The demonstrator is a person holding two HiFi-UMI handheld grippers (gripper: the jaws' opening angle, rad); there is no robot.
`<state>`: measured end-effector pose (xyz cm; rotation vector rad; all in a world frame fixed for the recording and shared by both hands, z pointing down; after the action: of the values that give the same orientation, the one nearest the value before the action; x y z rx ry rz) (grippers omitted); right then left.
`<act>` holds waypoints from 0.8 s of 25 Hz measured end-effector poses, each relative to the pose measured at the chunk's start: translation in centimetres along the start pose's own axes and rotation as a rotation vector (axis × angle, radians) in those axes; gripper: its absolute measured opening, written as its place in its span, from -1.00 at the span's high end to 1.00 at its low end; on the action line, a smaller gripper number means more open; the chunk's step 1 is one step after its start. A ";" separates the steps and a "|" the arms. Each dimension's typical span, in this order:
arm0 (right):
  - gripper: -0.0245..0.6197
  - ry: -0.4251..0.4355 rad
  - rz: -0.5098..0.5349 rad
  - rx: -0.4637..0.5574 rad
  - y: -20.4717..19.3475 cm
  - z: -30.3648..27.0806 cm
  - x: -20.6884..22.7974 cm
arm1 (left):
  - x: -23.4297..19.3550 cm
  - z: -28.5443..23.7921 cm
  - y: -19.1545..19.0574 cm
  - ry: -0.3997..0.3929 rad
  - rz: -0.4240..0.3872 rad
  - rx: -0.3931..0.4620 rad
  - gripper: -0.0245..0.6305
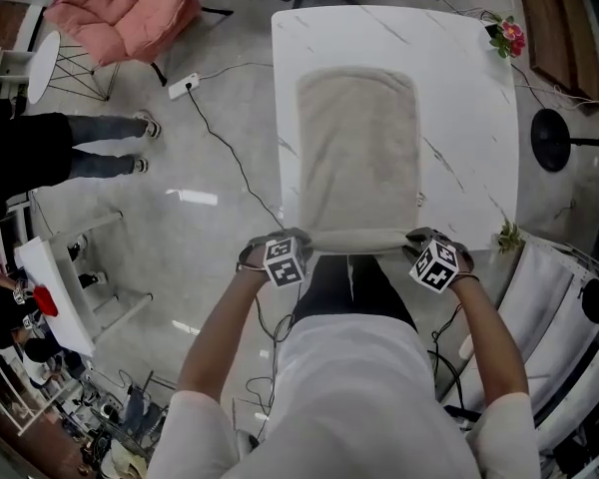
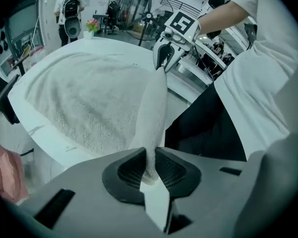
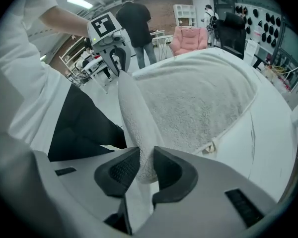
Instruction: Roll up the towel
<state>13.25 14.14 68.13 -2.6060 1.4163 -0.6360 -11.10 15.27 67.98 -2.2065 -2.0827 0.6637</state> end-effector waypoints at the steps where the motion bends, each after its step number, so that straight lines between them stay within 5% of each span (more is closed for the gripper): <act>1: 0.61 -0.001 -0.003 -0.002 0.3 0.0 0.4 | -0.6 0.1 0.0 -0.003 0.000 -0.003 0.70; 6: 0.56 -0.051 -0.013 0.007 2.0 0.2 3.1 | -3.9 0.7 0.0 0.034 0.020 -0.012 0.66; 14: 0.28 -0.215 -0.070 0.050 3.3 0.0 7.1 | -8.3 0.7 -0.4 0.293 0.049 -0.028 0.32; 20: 0.25 -0.287 -0.063 0.047 3.5 -1.1 7.5 | -8.9 -0.3 -0.9 0.341 0.069 -0.033 0.26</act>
<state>13.68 6.14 70.39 -2.5855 1.2227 -0.2813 -11.94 6.89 71.00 -2.2282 -1.8675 0.2334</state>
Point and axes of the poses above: the fingertips, and each gripper's own axes: z backward along the fingers, x to its right, y out of its top, the point moved 3 cm from there along z, backward along the fingers, and after that the axes turned 11 degrees about -z, right-handed, at the moved point
